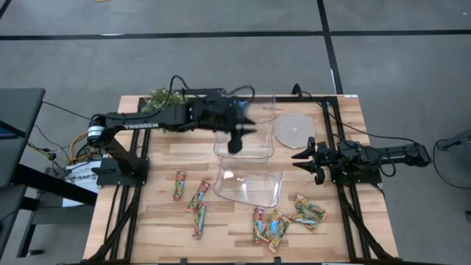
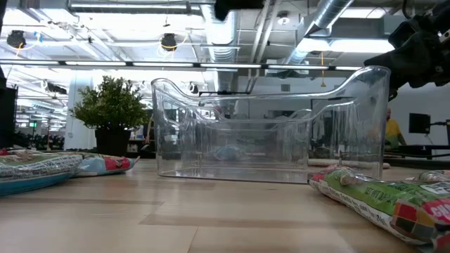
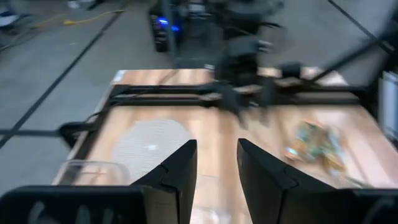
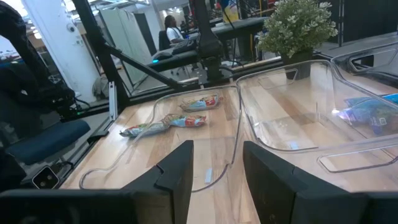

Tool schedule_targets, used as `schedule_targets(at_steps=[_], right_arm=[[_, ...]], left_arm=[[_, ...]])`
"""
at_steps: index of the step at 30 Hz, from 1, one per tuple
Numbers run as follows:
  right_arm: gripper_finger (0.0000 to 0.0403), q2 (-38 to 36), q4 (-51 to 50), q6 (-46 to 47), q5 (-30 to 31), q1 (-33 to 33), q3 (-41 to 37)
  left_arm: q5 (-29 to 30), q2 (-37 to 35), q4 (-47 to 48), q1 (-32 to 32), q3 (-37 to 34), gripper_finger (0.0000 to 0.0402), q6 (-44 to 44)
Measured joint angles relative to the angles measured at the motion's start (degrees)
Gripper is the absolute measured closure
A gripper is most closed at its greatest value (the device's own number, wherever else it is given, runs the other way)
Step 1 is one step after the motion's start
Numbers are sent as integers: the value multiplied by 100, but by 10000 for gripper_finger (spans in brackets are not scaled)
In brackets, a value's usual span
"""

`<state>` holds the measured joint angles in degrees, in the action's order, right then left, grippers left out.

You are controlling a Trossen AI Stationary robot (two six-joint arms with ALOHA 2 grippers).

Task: Pick and place Granola Bars by type
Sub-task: Adjust the bottom transparent bin

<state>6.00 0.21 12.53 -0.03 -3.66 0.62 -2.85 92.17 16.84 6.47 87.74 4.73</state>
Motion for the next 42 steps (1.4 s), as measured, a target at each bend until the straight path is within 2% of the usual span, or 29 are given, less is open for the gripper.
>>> schedule_targets(at_steps=[14,21,31,42], right_arm=[[270,1,0,0,0,0,0],[269,2,0,0,0,-1,0],[268,0,0,0,0,0,0],[268,2,0,-2,0,0,0]], left_arm=[[16,-259,668,-2138,0,295,475],[484,-259,794,-2910,0,295,482],[519,-267,755,-3239,-78,295,312],[321,-213,334,-3242,-1346,295,234]])
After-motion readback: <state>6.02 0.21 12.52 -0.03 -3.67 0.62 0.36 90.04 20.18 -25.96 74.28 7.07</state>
